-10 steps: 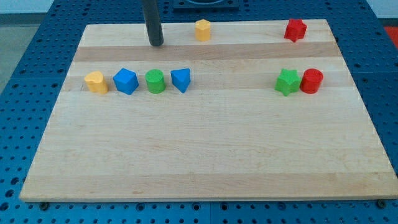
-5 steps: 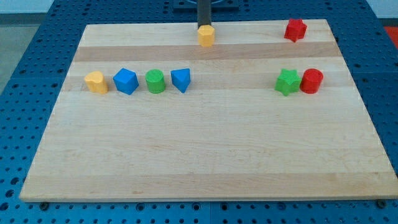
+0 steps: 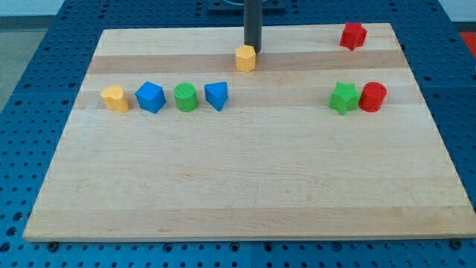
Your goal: Place the yellow hexagon at the center of the board
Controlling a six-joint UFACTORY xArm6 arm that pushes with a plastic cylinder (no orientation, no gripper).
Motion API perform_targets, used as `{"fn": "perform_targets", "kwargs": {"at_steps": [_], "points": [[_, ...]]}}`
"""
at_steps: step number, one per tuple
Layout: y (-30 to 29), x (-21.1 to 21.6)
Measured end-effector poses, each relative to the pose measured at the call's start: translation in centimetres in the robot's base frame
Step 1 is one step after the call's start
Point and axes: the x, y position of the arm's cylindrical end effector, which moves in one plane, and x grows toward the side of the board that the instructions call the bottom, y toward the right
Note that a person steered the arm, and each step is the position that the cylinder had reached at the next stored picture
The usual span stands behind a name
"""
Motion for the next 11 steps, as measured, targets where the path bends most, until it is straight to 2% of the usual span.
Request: {"fn": "perform_targets", "kwargs": {"at_steps": [2,5,7,9,11], "points": [[-1.5,1.3],[0.0,7.4],[1.8,8.1],[2.1,6.2],[-3.5,6.1]]}}
